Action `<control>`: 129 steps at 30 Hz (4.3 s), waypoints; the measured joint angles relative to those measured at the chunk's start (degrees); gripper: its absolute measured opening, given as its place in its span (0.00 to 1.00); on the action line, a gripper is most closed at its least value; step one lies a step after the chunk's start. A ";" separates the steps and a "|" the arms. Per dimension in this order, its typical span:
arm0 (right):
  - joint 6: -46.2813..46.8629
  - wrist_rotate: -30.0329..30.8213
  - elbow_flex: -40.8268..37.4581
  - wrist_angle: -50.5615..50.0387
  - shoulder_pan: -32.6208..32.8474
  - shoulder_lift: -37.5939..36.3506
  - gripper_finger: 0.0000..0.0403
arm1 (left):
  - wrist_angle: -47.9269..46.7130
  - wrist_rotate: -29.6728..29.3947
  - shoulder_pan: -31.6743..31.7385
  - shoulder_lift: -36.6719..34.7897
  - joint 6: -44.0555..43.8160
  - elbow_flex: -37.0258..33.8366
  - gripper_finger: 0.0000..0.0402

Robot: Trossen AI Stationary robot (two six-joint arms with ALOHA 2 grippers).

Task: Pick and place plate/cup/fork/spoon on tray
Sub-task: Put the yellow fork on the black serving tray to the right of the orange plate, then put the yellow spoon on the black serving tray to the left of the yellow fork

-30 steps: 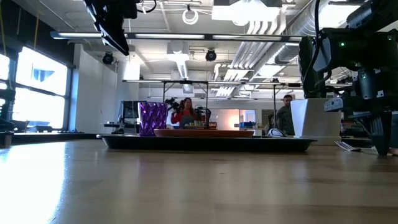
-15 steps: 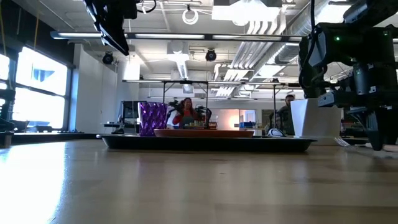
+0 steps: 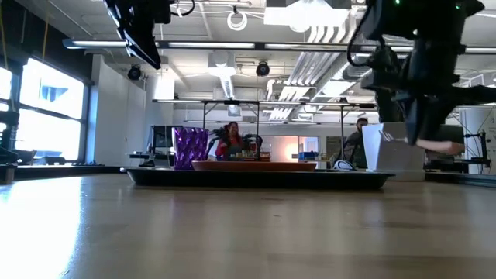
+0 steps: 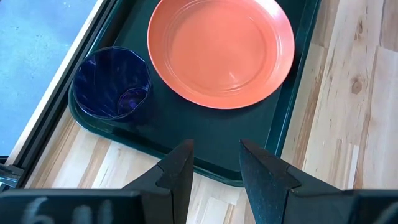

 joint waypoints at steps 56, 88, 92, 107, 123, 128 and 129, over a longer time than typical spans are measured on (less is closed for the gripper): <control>-30.08 -3.99 26.61 -1.44 -27.84 36.13 0.07 | -0.02 -0.17 0.02 0.02 -1.43 0.00 0.29; -30.26 -5.01 26.63 -0.92 -28.02 38.62 0.24 | -0.04 -0.20 0.04 0.01 -1.43 0.00 0.29; -30.35 -5.01 26.63 -0.94 -28.02 38.62 0.24 | -0.04 -0.20 0.02 0.02 -1.43 0.00 0.29; -34.55 -3.76 34.98 -7.74 -27.84 37.20 0.24 | -0.85 -0.17 0.01 0.02 -3.25 -0.02 0.29; -37.78 6.84 59.68 -23.88 -18.80 37.18 0.24 | -14.57 3.64 -11.09 0.02 -0.44 -0.02 0.29; -37.50 9.80 66.92 -29.39 -17.00 37.18 0.24 | -16.12 7.12 -17.73 0.02 -1.92 -0.02 0.30; -37.46 10.49 68.34 -30.06 -16.71 37.18 0.24 | -16.42 8.13 -18.86 0.02 -2.18 -0.02 0.31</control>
